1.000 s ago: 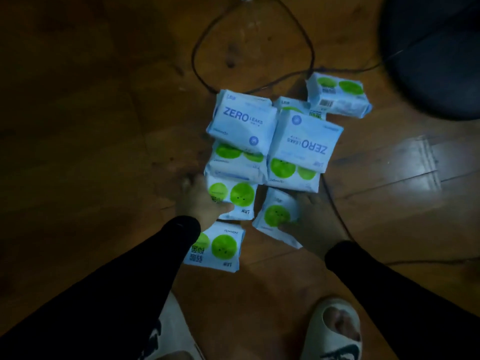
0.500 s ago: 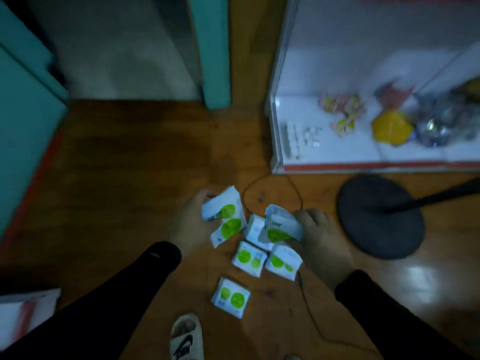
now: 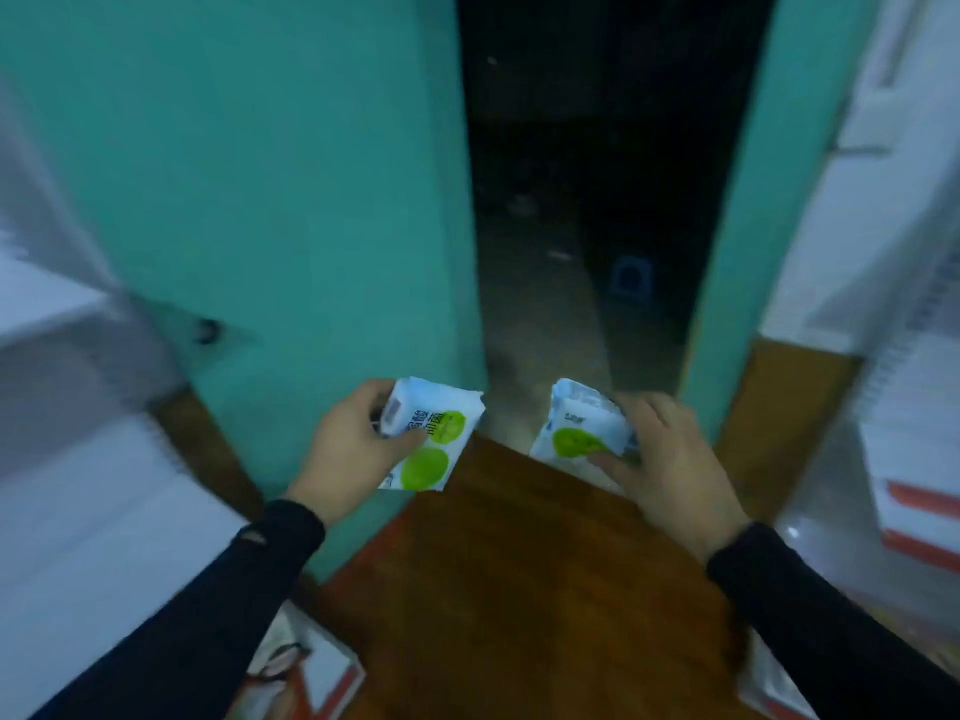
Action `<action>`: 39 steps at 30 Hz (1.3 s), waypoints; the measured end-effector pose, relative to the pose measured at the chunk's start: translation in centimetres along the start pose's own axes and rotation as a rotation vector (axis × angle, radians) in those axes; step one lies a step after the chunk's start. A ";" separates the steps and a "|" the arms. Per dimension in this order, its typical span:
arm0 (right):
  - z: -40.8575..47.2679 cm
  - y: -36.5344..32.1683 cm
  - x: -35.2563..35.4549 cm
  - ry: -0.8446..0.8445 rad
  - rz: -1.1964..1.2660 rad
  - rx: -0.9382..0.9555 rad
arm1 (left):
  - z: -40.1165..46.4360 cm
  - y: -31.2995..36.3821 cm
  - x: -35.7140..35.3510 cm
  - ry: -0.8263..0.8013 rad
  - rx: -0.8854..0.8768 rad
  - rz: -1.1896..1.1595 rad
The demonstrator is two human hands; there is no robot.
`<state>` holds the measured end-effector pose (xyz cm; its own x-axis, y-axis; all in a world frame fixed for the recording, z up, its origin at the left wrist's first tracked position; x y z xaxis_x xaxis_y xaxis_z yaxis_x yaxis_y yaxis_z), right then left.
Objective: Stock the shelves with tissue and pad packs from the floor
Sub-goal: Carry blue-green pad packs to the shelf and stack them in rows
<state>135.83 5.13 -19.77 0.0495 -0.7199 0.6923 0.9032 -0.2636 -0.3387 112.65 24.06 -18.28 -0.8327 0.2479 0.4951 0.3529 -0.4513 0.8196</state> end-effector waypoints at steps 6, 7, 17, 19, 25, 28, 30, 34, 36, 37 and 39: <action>9.0 -18.5 -0.1 0.005 0.232 0.264 | -0.6 4.0 21.6 0.287 -0.110 0.237; 10.2 -21.3 -0.6 0.004 0.257 0.311 | -0.5 4.3 24.5 0.320 -0.123 0.290; 20.1 -46.7 -8.6 0.027 0.345 0.667 | 4.1 0.3 47.2 0.526 -0.048 0.571; 21.6 -49.6 -10.6 0.001 0.366 0.662 | 5.9 -1.8 49.6 0.508 -0.007 0.606; 24.3 -55.2 -16.9 -0.136 0.372 0.697 | 10.7 -6.4 52.6 0.420 0.073 0.705; 25.8 -57.0 -20.2 -0.184 0.400 0.708 | 13.3 -8.5 53.3 0.369 0.109 0.784; 27.0 -58.2 -22.6 -0.210 0.434 0.729 | 14.9 -9.6 53.7 0.345 0.128 0.824; 29.4 -61.3 -27.0 -0.282 0.518 0.767 | 17.6 -11.9 55.0 0.331 0.193 0.909; 30.5 -63.1 -29.0 -0.324 0.541 0.799 | 18.8 -13.1 55.9 0.342 0.242 0.938; 30.9 -64.1 -29.9 -0.333 0.546 0.813 | 19.2 -13.6 56.4 0.351 0.267 0.951; 31.9 -66.0 -31.3 -0.327 0.583 0.818 | 19.7 -14.8 57.4 0.365 0.319 0.981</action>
<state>88.26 65.54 1.25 0.5709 -0.3561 0.7398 0.7092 0.6679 -0.2258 68.03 61.89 3.72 -0.1869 -0.3912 0.9012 0.9822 -0.0577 0.1786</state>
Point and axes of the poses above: each hand's wrist, its own z-axis towards the middle knuckle, its own x-axis out of the back of the hand, y = z × x, the point moved 8 cm from there along z, towards the middle knuckle, and after that the axes turned 9 degrees about y, right-handed, at the moved point
